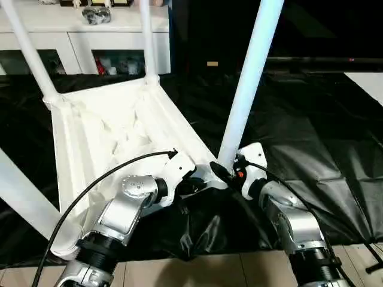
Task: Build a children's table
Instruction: Rotate leg to tighten
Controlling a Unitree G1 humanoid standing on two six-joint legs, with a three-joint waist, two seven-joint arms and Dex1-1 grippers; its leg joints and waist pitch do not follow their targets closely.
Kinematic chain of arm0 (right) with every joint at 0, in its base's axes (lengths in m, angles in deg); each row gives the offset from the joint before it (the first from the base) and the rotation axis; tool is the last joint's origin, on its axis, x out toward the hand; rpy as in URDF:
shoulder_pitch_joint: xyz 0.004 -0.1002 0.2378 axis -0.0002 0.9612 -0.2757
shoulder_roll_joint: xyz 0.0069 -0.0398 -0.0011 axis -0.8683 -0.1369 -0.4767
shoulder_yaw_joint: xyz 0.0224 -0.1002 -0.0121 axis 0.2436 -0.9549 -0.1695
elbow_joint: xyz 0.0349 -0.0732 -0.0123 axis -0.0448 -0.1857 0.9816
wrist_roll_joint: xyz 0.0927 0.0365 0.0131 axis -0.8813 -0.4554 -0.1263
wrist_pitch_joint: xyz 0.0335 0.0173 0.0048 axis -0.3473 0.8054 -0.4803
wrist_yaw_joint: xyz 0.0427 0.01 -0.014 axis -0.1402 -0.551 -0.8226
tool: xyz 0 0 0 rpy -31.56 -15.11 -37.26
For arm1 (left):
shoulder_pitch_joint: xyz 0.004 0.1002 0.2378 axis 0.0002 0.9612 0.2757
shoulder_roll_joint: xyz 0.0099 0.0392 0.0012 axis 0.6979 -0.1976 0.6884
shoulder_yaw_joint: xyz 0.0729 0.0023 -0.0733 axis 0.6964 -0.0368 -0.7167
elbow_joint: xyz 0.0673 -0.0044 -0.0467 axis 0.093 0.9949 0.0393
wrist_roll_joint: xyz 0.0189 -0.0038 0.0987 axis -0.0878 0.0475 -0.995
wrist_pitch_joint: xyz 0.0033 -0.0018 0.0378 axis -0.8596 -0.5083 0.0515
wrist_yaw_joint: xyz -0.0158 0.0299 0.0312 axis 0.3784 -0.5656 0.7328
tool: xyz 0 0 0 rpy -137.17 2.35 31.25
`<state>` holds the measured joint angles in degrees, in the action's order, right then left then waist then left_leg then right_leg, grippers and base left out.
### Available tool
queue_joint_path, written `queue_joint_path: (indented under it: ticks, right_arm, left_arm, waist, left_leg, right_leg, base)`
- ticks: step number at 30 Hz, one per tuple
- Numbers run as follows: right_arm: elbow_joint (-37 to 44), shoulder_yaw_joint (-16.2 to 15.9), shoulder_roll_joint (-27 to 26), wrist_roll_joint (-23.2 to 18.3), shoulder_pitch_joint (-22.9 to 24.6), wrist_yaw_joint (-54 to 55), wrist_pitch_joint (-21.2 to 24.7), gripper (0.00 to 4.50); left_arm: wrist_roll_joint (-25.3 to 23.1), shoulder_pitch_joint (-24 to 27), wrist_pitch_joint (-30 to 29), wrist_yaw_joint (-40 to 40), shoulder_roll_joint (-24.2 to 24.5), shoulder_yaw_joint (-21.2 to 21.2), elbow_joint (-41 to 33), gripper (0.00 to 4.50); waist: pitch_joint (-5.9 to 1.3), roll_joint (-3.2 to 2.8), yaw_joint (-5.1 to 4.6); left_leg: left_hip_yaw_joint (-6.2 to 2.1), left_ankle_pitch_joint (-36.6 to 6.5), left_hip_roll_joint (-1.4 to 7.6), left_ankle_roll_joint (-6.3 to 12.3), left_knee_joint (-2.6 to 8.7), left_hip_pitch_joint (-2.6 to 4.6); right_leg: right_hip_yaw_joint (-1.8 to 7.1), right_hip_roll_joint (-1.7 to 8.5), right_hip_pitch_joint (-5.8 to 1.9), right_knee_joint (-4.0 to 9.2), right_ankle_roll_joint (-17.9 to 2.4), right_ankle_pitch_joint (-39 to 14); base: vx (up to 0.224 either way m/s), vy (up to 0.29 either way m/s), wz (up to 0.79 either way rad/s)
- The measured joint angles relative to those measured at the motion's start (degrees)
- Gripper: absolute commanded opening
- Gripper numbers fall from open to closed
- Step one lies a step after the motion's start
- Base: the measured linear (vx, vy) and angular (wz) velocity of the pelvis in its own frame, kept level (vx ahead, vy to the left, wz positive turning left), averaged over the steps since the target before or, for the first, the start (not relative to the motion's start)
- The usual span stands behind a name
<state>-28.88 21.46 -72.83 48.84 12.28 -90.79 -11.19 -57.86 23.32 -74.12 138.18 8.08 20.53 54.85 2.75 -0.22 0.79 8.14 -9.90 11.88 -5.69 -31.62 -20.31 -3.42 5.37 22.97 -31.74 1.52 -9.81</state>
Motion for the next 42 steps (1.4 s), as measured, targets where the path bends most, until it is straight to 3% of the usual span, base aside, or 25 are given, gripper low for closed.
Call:
queue_joint_path:
  ticks: [6,13,18,22,30,38,42]
  right_arm:
    - [0.7,-0.5,1.2,-1.1,-0.2,-3.7,0.9,2.89]
    - [2.1,-4.2,9.9,-2.9,-0.1,-18.2,0.0,2.89]
    - [4.0,-6.8,16.6,-4.9,-0.3,-29.7,0.8,2.89]
    - [4.7,-7.8,19.2,-5.2,-0.5,-34.3,0.8,2.89]
    - [4.6,-9.0,21.0,-5.2,-1.1,-36.7,0.8,2.2]
    - [4.8,-9.2,20.9,-5.1,-0.6,-36.6,-0.1,2.05]
    - [4.2,-6.2,15.9,-5.1,1.4,-29.8,0.0,2.04]
  left_arm:
    - [0.1,-0.7,1.1,3.7,1.7,1.1,0.0,0.0]
    - [2.4,-0.9,5.1,11.5,6.1,2.7,0.0,0.0]
    - [3.9,-2.8,8.9,18.2,8.7,3.4,2.8,0.0]
    - [4.2,-4.0,11.0,20.7,9.6,4.2,4.9,0.0]
    - [4.7,-5.3,13.4,22.9,9.9,4.9,7.8,0.0]
    - [5.1,-5.2,13.1,23.1,9.4,4.9,8.1,0.0]
    - [4.8,-4.2,10.3,19.6,8.9,3.3,6.8,0.0]
  waist:
    - [0.03,0.11,0.21]
    - [0.02,0.44,1.7]
    - [0.05,0.4,3.51]
    - [0.03,0.44,4.41]
    - [0.03,0.44,4.47]
    - [-0.06,0.49,4.47]
    - [-0.28,0.93,4.16]
  left_leg:
    - [0.05,0.0,0.03,0.0,0.07,-0.08]
    - [0.85,0.0,0.07,0.0,0.08,-0.11]
    - [1.39,0.0,0.32,0.01,0.16,-0.01]
    - [1.58,0.0,0.32,0.02,0.05,-0.01]
    - [1.62,0.0,0.34,0.01,-0.03,0.05]
    - [1.62,0.0,0.34,0.01,-0.07,0.11]
    - [1.61,0.0,0.42,0.0,-0.06,0.15]
  right_leg:
    - [0.09,0.0,0.05,-0.09,-0.1,0.0]
    - [1.17,-0.06,0.15,-1.2,-0.5,0.5]
    - [1.12,-0.06,0.25,-1.35,-0.4,0.1]
    - [1.2,0.04,0.2,-1.35,-0.4,0.1]
    - [1.27,0.05,0.03,-1.42,-0.4,0.1]
    - [1.27,0.05,-0.06,-1.44,-0.4,0.1]
    - [1.25,0.01,-0.09,-1.49,-0.3,0.0]
  base:
    - [0.0,0.0,0.0]
    - [0.031,-0.007,0.05]
    - [0.0,0.0,0.0]
    - [0.0,0.0,0.0]
    - [0.0,0.0,0.0]
    - [0.0,0.0,0.0]
    - [0.0,0.0,0.0]
